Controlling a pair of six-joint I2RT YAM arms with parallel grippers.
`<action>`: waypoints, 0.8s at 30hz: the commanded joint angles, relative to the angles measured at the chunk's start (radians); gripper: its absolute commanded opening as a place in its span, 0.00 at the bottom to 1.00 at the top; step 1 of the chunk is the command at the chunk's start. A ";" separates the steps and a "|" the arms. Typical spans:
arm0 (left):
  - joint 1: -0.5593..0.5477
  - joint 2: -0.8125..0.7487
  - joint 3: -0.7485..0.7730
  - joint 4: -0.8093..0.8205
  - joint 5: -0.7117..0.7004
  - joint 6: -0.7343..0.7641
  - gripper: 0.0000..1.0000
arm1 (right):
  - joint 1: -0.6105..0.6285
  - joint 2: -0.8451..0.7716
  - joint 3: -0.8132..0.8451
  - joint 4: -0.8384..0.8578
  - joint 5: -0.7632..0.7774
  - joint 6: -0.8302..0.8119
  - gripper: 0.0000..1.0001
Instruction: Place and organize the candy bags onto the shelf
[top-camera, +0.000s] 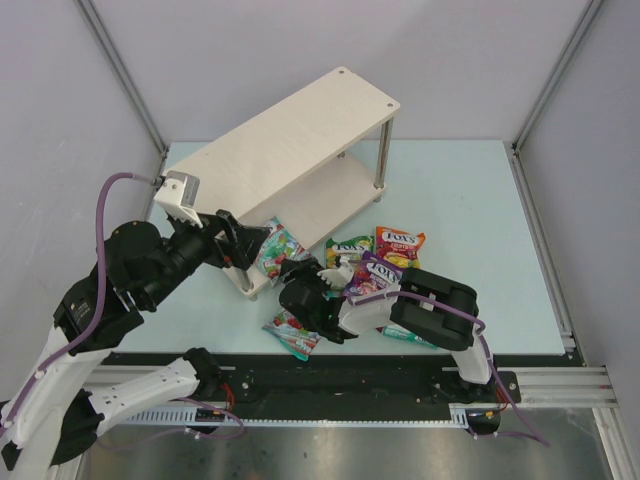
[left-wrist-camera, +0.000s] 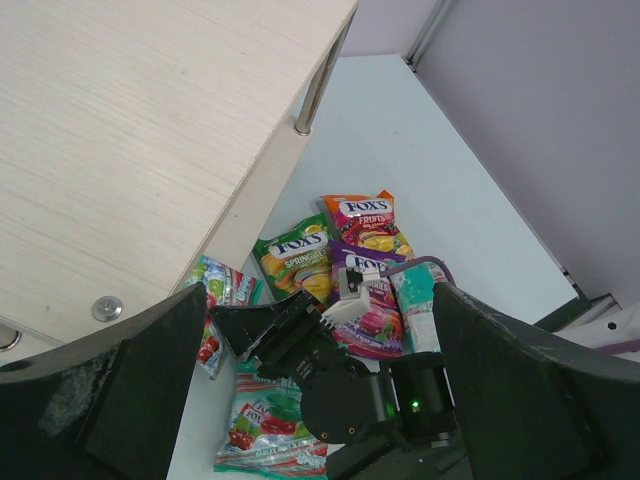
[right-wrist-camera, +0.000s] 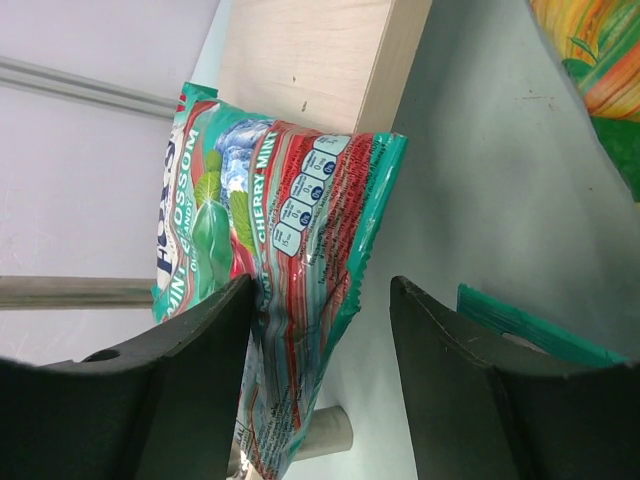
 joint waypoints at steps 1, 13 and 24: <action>-0.002 -0.011 0.001 0.016 -0.009 -0.004 0.98 | 0.014 -0.037 -0.019 0.001 0.015 -0.109 0.61; -0.002 -0.008 0.005 0.017 -0.006 -0.008 0.99 | 0.014 -0.083 -0.019 0.034 0.018 -0.133 0.63; -0.002 -0.020 0.004 0.006 -0.015 -0.008 0.99 | 0.019 -0.093 -0.019 0.074 0.014 -0.149 0.59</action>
